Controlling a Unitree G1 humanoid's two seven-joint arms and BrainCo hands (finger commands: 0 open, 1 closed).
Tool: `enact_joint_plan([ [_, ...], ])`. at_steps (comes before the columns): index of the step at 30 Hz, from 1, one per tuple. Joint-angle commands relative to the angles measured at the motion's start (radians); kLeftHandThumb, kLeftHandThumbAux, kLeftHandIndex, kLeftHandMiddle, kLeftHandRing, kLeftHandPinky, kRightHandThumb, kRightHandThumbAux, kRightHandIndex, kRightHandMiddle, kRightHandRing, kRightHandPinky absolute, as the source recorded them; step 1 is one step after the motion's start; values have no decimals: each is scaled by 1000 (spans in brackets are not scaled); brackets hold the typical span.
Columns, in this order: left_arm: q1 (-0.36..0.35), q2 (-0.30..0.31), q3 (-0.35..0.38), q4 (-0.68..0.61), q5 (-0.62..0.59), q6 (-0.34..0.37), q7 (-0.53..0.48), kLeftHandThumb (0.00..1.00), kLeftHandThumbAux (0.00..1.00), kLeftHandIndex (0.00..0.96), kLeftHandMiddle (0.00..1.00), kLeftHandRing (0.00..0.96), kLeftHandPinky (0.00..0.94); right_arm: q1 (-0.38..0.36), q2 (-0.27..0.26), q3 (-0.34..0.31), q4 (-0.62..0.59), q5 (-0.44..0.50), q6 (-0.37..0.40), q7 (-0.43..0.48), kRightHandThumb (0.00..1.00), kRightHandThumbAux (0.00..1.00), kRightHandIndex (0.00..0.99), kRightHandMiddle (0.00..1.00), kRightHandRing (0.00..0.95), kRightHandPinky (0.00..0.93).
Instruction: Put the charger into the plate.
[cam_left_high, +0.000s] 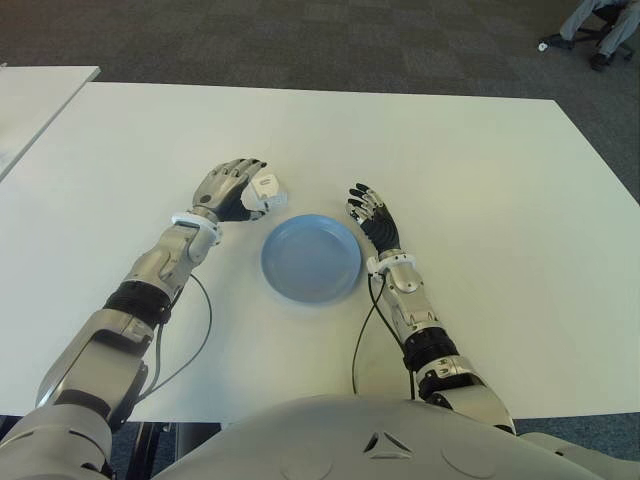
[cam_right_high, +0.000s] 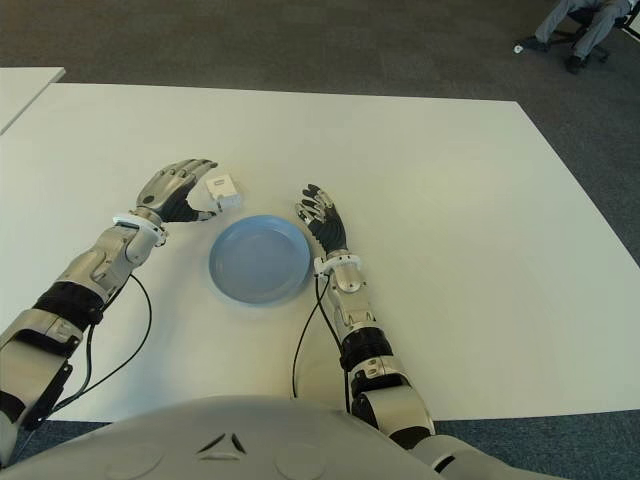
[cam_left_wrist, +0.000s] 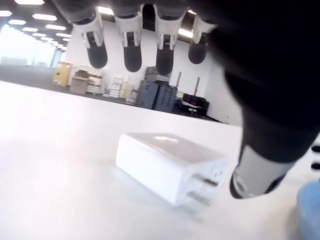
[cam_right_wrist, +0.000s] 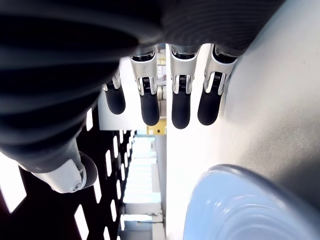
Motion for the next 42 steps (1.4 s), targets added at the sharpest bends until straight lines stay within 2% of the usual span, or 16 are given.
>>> enact_joint_plan([
  [1, -36, 17, -72, 76, 83, -50, 73, 74, 771, 33, 73, 68, 91, 20, 48, -1, 28, 13, 23, 0, 0, 613, 126, 197, 186, 195],
  [9, -104, -1, -163, 203, 174, -67, 169, 67, 762, 22, 69, 62, 93, 22, 45, 4, 9, 20, 35, 9, 0, 593, 123, 184, 171, 170],
  [15, -163, -69, -259, 425, 231, -29, 247, 45, 744, 9, 72, 67, 105, 26, 46, 11, -2, 14, 41, 5, 0, 576, 116, 178, 168, 169],
  [19, -182, -103, -287, 522, 222, -3, 243, 32, 737, 1, 66, 63, 97, 32, 47, 18, -15, 10, 45, 2, 0, 571, 112, 177, 168, 170],
  [29, -190, -134, -304, 582, 177, 35, 185, 11, 736, 0, 45, 47, 85, 57, 43, 30, -52, 9, 50, 6, 0, 564, 104, 172, 160, 161],
  [42, -185, -131, -324, 587, 144, 27, 154, 0, 717, 0, 40, 46, 91, 71, 43, 28, -71, 16, 40, 6, 0, 574, 112, 183, 171, 182],
])
